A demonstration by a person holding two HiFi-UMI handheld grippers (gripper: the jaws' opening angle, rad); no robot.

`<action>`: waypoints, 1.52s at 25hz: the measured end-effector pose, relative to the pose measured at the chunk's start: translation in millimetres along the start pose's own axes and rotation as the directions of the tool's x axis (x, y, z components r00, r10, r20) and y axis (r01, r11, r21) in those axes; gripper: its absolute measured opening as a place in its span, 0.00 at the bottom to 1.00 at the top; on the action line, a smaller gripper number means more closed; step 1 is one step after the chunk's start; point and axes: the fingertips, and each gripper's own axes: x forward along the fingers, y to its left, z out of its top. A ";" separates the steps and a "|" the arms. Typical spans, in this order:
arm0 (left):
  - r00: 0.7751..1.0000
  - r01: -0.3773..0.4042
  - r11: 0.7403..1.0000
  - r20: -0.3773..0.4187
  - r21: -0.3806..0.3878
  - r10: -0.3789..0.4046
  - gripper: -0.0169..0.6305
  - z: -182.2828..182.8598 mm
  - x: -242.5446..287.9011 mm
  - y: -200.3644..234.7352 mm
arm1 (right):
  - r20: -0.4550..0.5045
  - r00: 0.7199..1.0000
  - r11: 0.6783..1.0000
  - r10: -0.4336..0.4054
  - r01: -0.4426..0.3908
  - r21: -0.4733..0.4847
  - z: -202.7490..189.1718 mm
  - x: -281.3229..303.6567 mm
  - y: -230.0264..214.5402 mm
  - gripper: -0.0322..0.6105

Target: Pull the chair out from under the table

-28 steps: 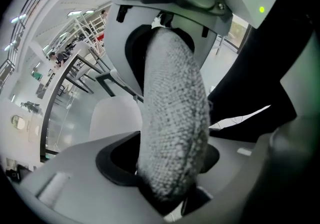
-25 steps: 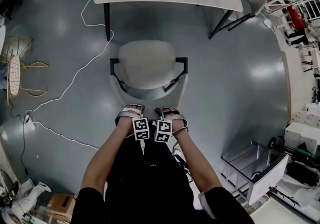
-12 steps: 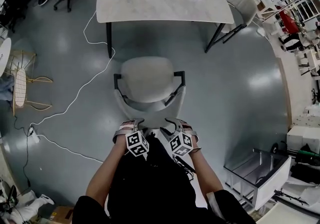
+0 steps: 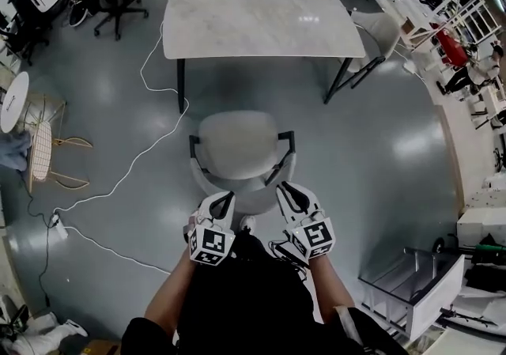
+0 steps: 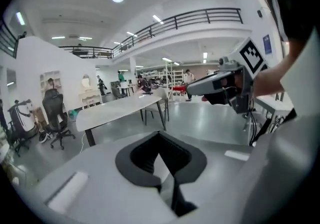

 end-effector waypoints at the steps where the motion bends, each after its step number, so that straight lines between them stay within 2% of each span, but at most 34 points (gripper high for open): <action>1: 0.999 -0.010 1.000 0.030 -0.025 0.010 0.04 9.2 -6.7 1.7 | 0.037 0.999 1.000 -0.012 0.011 0.017 12.9 -4.9 -0.2 0.15; 4: 0.990 -0.035 0.998 0.134 -0.061 0.043 0.04 39.0 -24.2 5.5 | 0.132 0.989 0.996 -0.059 0.049 0.079 43.2 -20.4 -1.2 0.14; 7: 0.967 -0.063 0.995 0.241 -0.072 0.079 0.04 64.9 -39.3 12.7 | 0.191 0.977 0.988 -0.100 0.075 0.132 62.1 -28.7 0.1 0.10; 10: 0.950 -0.096 0.991 0.290 -0.092 0.119 0.04 75.0 -51.5 19.9 | 0.218 0.968 0.981 -0.126 0.090 0.169 70.8 -31.0 0.9 0.08; 13: 0.941 -0.111 0.984 0.304 -0.140 0.149 0.04 83.3 -60.1 24.5 | 0.217 0.966 0.977 -0.141 0.100 0.190 75.2 -30.6 -0.6 0.08; 20: 0.937 -0.123 0.984 0.311 -0.129 0.158 0.04 87.0 -64.5 31.4 | 0.213 0.968 0.977 -0.130 0.089 0.194 81.7 -20.0 4.9 0.07; 26: 0.923 -0.136 0.980 0.341 -0.148 0.179 0.04 99.9 -69.4 36.4 | 0.225 0.966 0.980 -0.130 0.091 0.177 89.3 -22.4 7.4 0.07; 30: 0.915 -0.137 0.979 0.360 -0.149 0.183 0.04 91.8 -68.6 37.8 | 0.226 0.966 0.984 -0.128 0.094 0.155 91.6 -21.0 9.6 0.07; 36: 0.921 -0.135 0.977 0.344 -0.162 0.185 0.04 99.4 -69.6 40.4 | 0.230 0.965 0.985 -0.124 0.092 0.146 94.3 -20.3 11.7 0.07; 38: 0.919 -0.139 0.980 0.351 -0.140 0.180 0.04 99.7 -69.0 39.0 | 0.231 0.965 0.985 -0.124 0.091 0.148 93.2 -21.7 12.1 0.07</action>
